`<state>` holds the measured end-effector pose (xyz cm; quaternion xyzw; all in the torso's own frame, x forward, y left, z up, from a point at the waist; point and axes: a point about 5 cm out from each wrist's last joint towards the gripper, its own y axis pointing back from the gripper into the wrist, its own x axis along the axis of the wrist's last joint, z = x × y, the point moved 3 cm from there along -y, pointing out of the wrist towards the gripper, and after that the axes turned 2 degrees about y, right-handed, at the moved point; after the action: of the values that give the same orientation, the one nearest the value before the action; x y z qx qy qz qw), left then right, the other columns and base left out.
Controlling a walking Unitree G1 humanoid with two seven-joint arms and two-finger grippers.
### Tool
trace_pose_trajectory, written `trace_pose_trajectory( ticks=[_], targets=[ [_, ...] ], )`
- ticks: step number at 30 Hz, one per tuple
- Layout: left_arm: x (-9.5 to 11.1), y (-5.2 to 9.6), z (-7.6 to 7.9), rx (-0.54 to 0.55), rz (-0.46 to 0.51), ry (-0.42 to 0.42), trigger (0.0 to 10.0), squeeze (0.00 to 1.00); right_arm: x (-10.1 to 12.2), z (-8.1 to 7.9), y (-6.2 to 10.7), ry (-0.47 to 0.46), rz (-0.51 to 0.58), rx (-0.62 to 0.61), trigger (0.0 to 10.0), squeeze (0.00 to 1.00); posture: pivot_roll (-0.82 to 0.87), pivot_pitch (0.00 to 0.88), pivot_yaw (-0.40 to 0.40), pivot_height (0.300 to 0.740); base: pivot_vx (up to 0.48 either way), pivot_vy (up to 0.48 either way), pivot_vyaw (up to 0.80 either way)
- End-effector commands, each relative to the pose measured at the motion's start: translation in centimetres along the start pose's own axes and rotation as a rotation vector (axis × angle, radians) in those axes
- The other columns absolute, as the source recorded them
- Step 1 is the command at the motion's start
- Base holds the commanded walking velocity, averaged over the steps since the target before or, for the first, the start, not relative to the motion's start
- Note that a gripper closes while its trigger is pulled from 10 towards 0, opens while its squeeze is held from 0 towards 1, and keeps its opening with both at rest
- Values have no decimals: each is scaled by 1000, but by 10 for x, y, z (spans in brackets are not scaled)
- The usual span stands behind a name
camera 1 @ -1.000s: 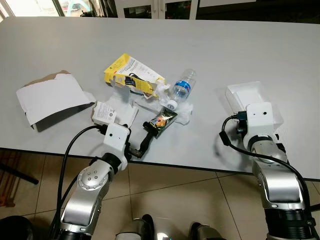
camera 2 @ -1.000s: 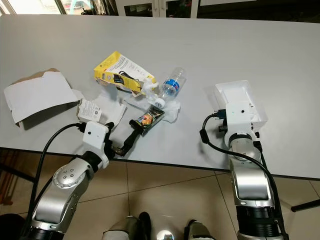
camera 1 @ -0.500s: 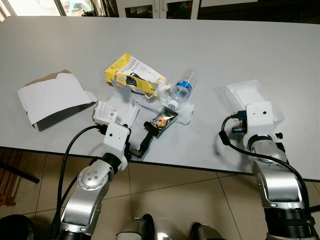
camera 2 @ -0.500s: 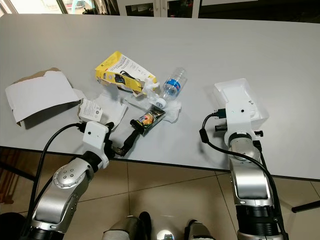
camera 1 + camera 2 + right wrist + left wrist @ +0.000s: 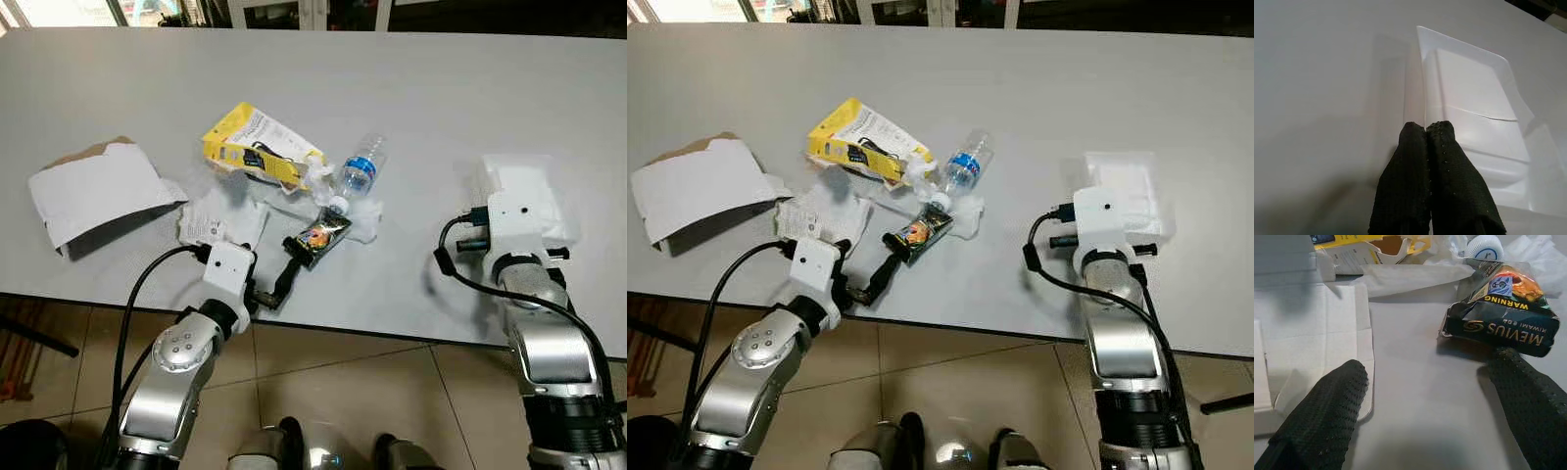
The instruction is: Picking trash to rubbish bin
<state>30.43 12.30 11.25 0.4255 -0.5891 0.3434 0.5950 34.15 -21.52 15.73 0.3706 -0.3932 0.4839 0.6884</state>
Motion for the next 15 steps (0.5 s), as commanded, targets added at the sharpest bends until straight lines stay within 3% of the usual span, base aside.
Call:
trace_pose_trajectory(
  ticks=[1,12,13,15],
  targets=[
    [-1,0,-2,11,-5,-13,10000,0,-1,1,0,1,-4,-7,0,0,15,202,84,740,0,0,0],
    [-2,-1,-1,9,-6,-12,10000,0,3,1,0,-5,5,-1,0,0,10,198,85,740,0,0,0],
    [-2,-1,0,4,-7,-12,10000,0,-1,0,0,-30,-33,12,3176,0,10,198,85,740,0,0,0],
    [-2,-1,0,3,-8,-12,10000,0,-3,-1,0,-37,-49,14,3176,0,10,198,85,740,0,0,0]
  ],
)
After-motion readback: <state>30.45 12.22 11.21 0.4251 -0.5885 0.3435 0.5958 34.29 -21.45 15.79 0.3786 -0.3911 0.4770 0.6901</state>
